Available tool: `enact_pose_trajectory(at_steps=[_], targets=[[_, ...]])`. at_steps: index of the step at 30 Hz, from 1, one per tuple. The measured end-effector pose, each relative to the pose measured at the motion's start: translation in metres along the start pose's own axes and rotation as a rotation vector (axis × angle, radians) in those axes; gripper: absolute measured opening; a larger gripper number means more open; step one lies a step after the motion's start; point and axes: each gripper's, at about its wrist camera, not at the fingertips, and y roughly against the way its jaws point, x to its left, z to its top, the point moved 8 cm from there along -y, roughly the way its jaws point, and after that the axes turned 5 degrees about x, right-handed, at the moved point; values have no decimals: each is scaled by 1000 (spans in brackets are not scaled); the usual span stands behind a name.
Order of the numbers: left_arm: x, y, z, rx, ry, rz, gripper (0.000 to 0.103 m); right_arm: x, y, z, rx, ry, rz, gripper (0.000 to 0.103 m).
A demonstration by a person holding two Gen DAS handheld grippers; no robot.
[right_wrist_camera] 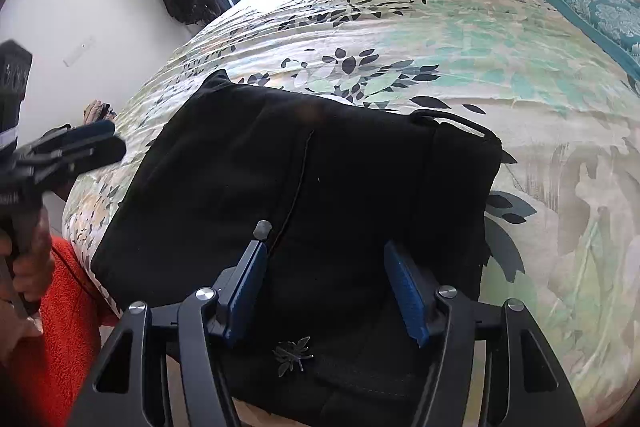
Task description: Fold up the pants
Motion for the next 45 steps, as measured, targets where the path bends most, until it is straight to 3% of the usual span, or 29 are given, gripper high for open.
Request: enact_pose_trajectory(at_steps=[2,5,6,8,10,14,18,21,24,26,28,32,35,45], targets=[[9,-39,16,64,20,-4,101,-1,1,0,-3,-16,6,62],[51,-116,10,227,86,177,101,-1,2,0,-9,-8,16,62],[65,-133,4,270,135,187,103,-1,2,0,-7,-4,21,62],[77,-139,3,275,238,109,103,-1,2,0,-9,-3,26,62],[78,-128,11,242,226,134,103,-1,2,-1,-14,-9,31,62],[63,-75,22,126,102,222,101,0,4,1,-14,-1,36,63],[32,-10,0,59,50,120,102,3,37,9,-76,-25,46,65],[-6,17,-44,80,-6,33,102,10,75,5,-148,-13,19,79],[-40,13,-97,137,-74,-1,102,30,81,-16,-108,39,27,79],[-51,-6,-122,182,-116,44,102,35,62,-37,-12,60,1,79],[-48,-13,-129,162,-115,98,103,26,38,-58,109,40,-47,79],[-44,11,-119,136,-53,88,102,29,67,-54,35,37,-82,78],[-38,25,-111,102,-46,128,102,27,82,-59,-15,21,-107,78],[-29,42,-110,69,-23,178,102,13,94,-50,-92,-47,-149,80]])
